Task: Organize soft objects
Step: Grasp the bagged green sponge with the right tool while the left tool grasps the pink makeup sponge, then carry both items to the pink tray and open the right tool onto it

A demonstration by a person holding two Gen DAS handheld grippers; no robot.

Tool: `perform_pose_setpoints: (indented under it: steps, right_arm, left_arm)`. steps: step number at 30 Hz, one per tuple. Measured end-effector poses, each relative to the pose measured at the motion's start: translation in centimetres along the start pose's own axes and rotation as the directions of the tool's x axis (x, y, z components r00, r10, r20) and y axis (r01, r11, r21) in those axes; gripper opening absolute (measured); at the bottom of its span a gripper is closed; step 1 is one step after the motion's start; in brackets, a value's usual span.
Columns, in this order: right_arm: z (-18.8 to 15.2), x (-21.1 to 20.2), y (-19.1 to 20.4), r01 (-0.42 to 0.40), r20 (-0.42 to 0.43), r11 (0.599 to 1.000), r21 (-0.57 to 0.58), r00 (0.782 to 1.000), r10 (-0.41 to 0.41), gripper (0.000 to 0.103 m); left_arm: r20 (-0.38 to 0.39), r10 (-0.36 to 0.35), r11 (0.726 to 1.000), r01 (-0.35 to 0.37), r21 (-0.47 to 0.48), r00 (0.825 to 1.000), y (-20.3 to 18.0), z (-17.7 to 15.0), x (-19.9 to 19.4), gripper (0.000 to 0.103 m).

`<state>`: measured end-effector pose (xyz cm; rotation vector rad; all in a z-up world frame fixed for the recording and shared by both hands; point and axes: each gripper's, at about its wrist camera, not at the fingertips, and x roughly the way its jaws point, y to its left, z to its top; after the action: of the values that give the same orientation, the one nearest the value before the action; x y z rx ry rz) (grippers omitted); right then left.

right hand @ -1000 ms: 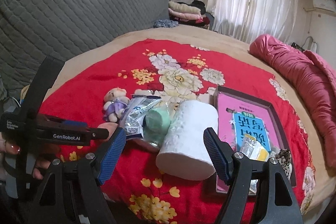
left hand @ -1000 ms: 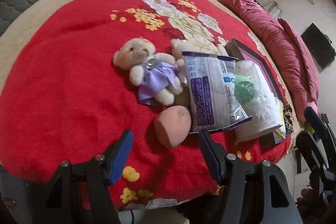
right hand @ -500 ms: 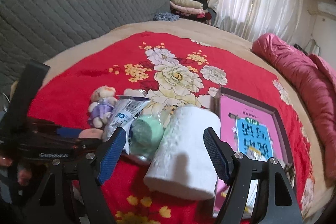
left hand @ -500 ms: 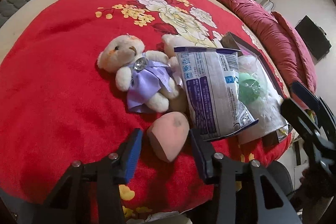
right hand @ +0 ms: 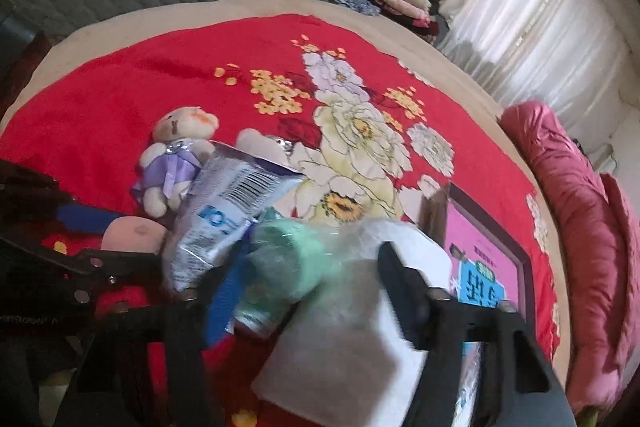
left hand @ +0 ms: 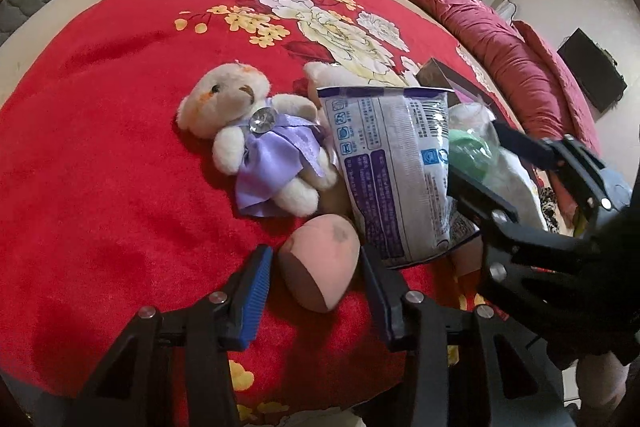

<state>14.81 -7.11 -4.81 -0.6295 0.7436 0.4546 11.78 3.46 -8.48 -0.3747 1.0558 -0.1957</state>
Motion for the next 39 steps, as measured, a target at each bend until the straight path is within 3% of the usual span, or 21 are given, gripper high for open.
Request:
perform_pose_setpoints:
  steps: [3, 4, 13, 23, 28, 39]
  right_arm:
    - [-0.1, 0.2, -0.1, -0.037, 0.026, 0.999, 0.034, 0.999, 0.036, 0.040]
    - [-0.2, 0.1, -0.1, -0.042, 0.032, 0.998, 0.047, 0.999, 0.040, 0.039]
    - [-1.6, -2.8, -3.0, -0.114, 0.140, 0.962, 0.248, 0.987, 0.081, 0.037]
    - [-2.5, -5.7, -5.2, -0.151, 0.231, 0.927, 0.343, 0.970, 0.073, 0.037]
    - [-3.0, -7.1, -6.0, -0.149, 0.265, 0.918, 0.367, 0.963, 0.051, 0.037]
    - [-5.6, -10.2, -9.8, -0.108, 0.311, 0.881, 0.460, 0.949, -0.046, 0.037]
  left_arm:
    - [0.005, -0.017, 1.000, 0.017, -0.011, 1.000, 0.2, 0.1, 0.0, 0.040]
    - [0.005, -0.021, 1.000, 0.021, -0.015, 1.000, 0.3, 0.1, 0.0, 0.039]
    - [0.037, -0.052, 0.997, 0.054, -0.050, 0.998, 0.8, 0.2, -0.9, 0.038]
    - [0.158, -0.054, 0.998, 0.060, -0.032, 0.986, -0.2, 0.2, -4.7, 0.038]
    - [0.198, -0.051, 0.998, 0.056, -0.016, 0.979, -1.3, 0.2, -5.8, 0.038]
    - [0.199, -0.084, 0.995, 0.071, 0.072, 0.976, -7.1, -0.3, -6.4, 0.038]
